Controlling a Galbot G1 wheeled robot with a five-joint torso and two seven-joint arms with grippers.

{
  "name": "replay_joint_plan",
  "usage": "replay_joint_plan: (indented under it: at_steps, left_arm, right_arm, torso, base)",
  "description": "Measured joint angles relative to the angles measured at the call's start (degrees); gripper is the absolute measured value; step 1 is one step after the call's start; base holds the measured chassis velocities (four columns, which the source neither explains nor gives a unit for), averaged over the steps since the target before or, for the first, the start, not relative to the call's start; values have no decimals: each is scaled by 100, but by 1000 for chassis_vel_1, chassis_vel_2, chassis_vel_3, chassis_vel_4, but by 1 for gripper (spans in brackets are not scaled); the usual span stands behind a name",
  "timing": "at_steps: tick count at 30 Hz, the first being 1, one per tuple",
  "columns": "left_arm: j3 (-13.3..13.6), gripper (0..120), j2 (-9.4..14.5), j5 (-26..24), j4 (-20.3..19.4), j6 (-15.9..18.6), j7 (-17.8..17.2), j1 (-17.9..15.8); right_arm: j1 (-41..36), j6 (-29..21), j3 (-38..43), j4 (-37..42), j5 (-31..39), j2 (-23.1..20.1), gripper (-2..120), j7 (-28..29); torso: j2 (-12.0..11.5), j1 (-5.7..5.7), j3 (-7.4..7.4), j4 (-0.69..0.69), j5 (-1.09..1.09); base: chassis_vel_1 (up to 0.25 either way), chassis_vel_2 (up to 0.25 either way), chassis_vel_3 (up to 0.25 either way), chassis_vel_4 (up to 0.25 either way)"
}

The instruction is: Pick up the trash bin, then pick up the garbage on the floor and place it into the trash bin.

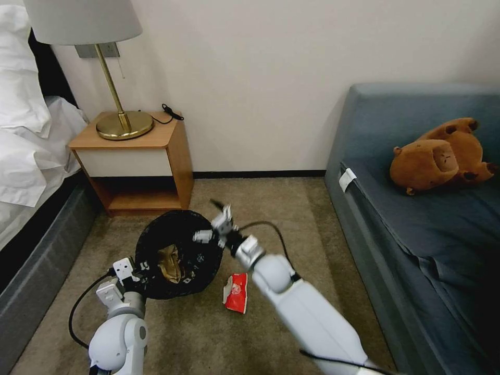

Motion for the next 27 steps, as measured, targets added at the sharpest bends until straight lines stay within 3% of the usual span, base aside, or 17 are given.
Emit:
replay_joint_plan:
  at_steps: [13,17,20,27]
  left_arm:
    - [-126,1,111,-190,-116,16,7,1]
    - [-131,1,122,-213,-152,34,7,-2]
    - [-172,1,150,-232,-173,50,5,-1]
    - [-208,1,121,-222,-134,20,10,36]
  right_arm:
    - [63,102,682,-1023,-525,-200,100,-19]
    - [46,110,687,-1291,-692,-261,100,-101]
    - [48,110,643,-1713,-1322,-343,100,-355]
    - [60,150,249,-2297,-1659,-336,100,-622]
  torso:
    - [0,0,0,-1,1]
    - [0,0,0,-1,1]
    - [0,0,0,-1,1]
    - [0,0,0,0,0]
  base:
    - [0,0,0,0]
    - [0,0,0,0]
    - [0,0,0,0]
    - [0,0,0,0]
